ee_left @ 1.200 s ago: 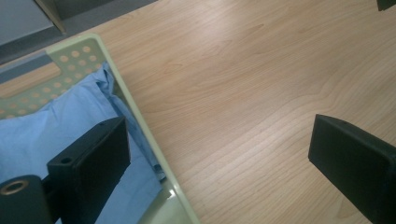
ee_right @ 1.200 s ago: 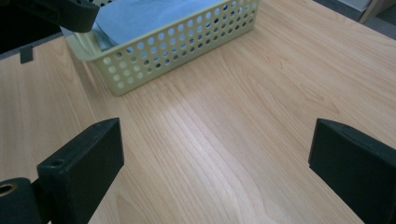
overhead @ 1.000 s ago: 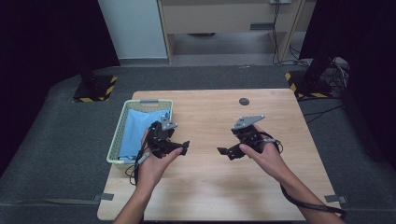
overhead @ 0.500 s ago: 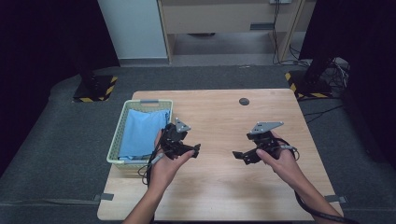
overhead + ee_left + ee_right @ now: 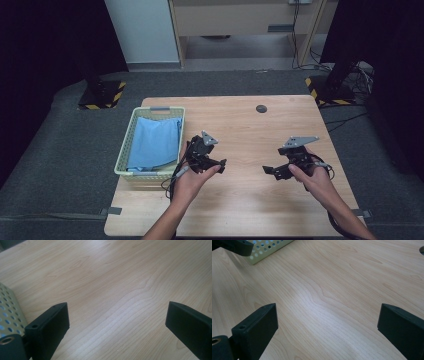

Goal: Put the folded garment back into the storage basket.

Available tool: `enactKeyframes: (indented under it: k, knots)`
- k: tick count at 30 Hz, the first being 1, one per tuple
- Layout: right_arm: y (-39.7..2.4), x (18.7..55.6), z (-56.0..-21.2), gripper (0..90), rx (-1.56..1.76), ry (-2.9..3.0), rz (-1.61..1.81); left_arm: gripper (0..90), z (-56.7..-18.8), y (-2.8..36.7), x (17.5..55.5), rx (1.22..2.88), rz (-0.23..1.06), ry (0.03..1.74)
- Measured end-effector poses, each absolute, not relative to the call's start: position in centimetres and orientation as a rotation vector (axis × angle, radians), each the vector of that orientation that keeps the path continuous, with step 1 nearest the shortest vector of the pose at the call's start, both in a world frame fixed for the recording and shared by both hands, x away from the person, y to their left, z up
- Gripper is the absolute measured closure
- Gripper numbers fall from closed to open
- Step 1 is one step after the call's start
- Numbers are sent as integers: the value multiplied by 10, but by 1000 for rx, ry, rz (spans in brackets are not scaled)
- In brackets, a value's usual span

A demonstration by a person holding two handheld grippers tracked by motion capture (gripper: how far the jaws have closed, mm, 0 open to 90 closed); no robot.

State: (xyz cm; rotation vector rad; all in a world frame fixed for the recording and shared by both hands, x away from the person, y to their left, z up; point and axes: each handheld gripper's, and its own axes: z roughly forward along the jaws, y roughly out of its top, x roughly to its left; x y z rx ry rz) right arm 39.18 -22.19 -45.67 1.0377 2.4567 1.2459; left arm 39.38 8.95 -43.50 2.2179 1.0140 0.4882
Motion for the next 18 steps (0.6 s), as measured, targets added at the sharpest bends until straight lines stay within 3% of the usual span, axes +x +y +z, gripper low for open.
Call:
enactKeyframes:
  k: [18]
  knots:
    - [-245,388,-479,36,1117,2446,1186,46,-460,65,387,2240,441,983]
